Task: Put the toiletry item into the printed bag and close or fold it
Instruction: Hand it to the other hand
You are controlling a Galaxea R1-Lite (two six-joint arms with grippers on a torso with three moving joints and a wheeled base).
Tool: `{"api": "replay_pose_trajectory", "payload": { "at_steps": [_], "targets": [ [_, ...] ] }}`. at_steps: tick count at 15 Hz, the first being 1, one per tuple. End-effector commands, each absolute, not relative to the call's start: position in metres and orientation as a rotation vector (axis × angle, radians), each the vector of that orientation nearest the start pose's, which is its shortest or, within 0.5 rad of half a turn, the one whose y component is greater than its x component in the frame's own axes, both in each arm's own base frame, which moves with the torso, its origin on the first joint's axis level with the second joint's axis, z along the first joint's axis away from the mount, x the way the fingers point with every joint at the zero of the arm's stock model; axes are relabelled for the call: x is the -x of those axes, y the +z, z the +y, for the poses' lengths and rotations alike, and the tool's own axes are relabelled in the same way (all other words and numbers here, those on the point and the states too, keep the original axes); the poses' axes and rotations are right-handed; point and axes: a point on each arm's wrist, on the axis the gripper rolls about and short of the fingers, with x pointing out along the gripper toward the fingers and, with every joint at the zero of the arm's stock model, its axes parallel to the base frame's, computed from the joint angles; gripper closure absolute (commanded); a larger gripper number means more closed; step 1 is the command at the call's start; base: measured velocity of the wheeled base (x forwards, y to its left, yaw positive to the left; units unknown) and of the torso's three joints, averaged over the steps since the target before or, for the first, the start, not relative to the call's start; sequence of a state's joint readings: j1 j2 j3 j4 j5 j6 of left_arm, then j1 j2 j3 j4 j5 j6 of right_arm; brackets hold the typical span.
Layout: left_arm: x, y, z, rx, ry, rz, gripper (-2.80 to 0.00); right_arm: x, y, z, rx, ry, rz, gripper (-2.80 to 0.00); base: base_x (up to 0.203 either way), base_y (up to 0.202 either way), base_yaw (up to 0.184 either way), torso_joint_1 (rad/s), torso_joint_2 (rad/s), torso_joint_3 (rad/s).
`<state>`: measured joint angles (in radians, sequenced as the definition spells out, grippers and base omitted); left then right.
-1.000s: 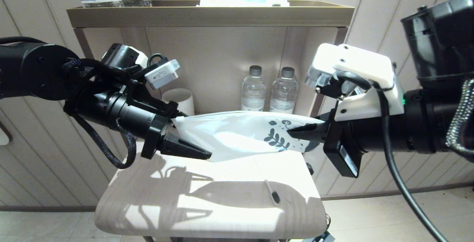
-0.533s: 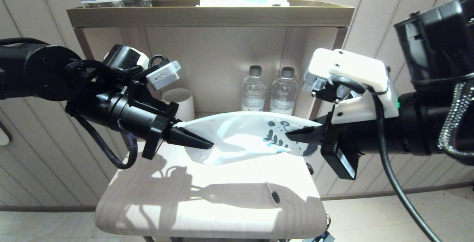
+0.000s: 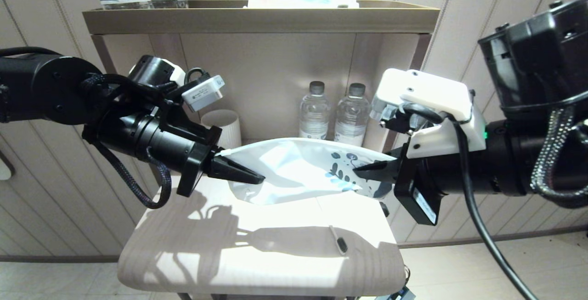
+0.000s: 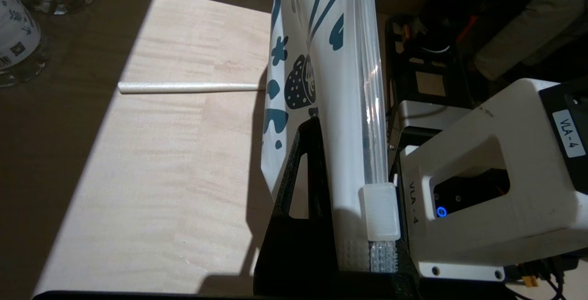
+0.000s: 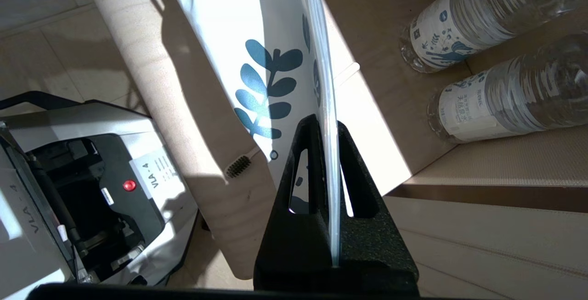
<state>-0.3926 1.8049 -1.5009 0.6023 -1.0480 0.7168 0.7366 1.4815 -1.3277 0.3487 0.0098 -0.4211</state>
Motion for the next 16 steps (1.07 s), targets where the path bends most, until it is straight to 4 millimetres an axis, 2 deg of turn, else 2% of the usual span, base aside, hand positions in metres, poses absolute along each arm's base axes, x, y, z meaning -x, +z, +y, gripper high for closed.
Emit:
{"api": "replay_pose_trajectory", "payload": {
  "at_steps": [1, 5, 16],
  "targets": [
    [-0.283, 0.239, -0.138, -0.233, -1.578, 0.404, 0.0, -0.185, 0.296, 0.168, 0.581, 0.829, 0.327, 0.0, 0.0, 0.0, 0.0, 0.0, 0.0, 0.0],
    [-0.283, 0.24, -0.138, -0.235, -1.578, 0.4, 0.0, -0.188, 0.298, 0.171, 0.585, 0.818, 0.328, 0.0, 0.0, 0.0, 0.0, 0.0, 0.0, 0.0],
    [-0.283, 0.239, -0.138, -0.236, -1.579, 0.401, 0.0, -0.188, 0.286, 0.172, 0.598, 0.798, 0.372, 0.0, 0.0, 0.0, 0.0, 0.0, 0.0, 0.0]
  ]
}}
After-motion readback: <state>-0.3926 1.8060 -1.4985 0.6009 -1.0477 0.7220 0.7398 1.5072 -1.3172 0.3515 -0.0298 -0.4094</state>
